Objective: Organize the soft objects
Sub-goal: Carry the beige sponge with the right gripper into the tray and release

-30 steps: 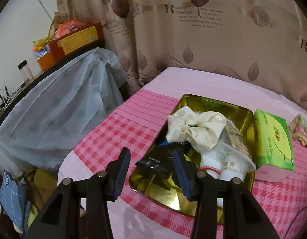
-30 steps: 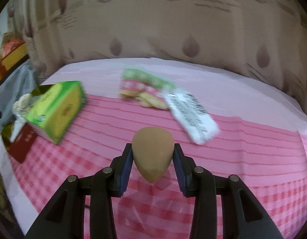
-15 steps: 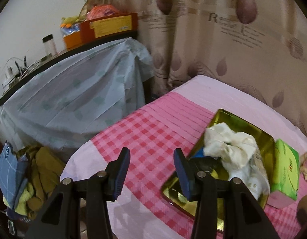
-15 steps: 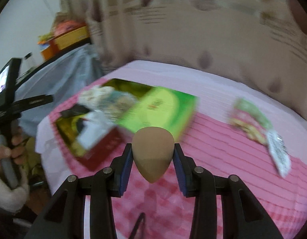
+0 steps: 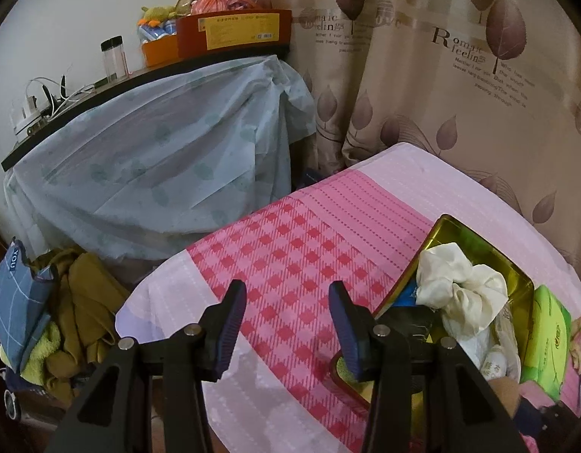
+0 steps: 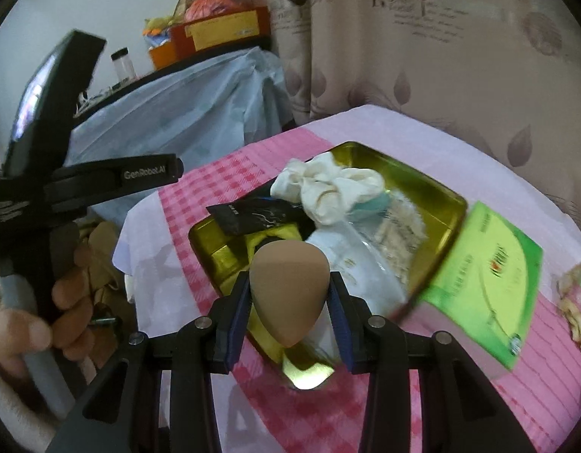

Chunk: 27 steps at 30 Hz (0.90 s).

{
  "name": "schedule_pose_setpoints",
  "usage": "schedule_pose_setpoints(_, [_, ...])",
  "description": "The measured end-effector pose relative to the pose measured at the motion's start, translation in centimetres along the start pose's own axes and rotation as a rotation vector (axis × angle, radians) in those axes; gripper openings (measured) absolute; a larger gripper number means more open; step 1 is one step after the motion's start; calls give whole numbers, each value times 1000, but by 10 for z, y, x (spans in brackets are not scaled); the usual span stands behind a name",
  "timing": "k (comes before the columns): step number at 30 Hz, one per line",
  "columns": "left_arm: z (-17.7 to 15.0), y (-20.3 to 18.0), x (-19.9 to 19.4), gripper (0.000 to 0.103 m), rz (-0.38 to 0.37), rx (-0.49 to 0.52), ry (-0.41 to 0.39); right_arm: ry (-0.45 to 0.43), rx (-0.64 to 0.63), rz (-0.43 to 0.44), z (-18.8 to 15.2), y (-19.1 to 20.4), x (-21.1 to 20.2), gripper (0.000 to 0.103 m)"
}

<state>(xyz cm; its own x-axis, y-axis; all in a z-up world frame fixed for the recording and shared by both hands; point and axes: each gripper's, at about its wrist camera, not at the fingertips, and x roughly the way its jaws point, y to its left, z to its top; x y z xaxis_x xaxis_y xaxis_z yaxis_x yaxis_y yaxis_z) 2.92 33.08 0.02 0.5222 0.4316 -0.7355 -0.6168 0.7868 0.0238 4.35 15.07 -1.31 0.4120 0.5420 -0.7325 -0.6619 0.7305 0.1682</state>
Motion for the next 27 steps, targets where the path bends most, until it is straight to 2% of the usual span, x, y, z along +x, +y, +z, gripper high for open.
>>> schedule_pose_setpoints(12, [-1,0,4,46,-4,-4,20,56,-12,9,9,5,38,40])
schedule_pose_setpoints(20, [-3,-4,2,46,-8,9,11,32,0,9,11,4,34,47])
schedule_pose_setpoints(27, [-5,-8,2,46,-11,31,13,-7,21,9,10,-1,12,51])
